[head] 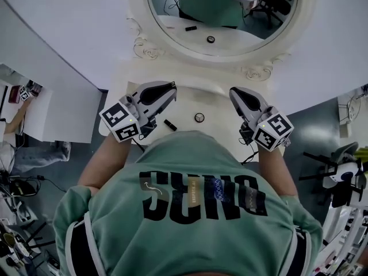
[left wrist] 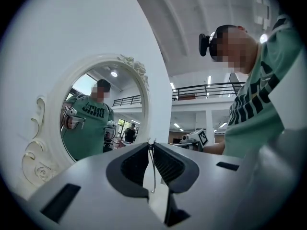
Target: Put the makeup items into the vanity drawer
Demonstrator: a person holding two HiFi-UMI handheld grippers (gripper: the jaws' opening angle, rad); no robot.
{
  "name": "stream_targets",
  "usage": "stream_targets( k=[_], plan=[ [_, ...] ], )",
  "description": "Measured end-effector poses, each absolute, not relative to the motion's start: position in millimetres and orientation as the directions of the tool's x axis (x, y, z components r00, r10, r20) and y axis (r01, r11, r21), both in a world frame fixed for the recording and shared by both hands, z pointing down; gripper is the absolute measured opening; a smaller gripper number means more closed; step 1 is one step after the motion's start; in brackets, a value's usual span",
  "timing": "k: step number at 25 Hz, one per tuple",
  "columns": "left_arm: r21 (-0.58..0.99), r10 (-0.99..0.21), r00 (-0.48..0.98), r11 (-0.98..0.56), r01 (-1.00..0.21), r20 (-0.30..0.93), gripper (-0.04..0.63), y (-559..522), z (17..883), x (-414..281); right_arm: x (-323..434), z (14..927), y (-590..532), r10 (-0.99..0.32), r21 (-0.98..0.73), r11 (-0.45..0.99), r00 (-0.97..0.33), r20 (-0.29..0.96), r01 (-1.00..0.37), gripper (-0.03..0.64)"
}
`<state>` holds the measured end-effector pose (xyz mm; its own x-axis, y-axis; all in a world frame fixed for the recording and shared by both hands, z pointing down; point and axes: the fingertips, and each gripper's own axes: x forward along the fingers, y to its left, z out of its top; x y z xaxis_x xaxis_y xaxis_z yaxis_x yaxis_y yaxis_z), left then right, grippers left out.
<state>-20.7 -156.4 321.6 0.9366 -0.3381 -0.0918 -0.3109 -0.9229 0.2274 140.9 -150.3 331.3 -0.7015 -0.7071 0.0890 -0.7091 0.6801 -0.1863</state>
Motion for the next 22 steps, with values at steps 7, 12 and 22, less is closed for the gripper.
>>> stream_targets(
  k=[7,12,22],
  plan=[
    [0.244,-0.368,0.928,-0.907,-0.342,-0.066,0.040,-162,332,-25,142,339,-157,-0.703,-0.191,0.676,-0.700,0.123,-0.712,0.009],
    [0.231,-0.442,0.897,-0.873,-0.430,-0.002,0.040,-189,352,-54,117,348,-184,-0.668,-0.180,0.707,-0.729,0.151,-0.684,0.009],
    [0.083,-0.516,0.775,-0.811,-0.579,0.365,0.040,-262,485,-164,-12,437,-258,-0.573,-0.158,0.774,-0.784,0.237,-0.613,0.009]
  ],
)
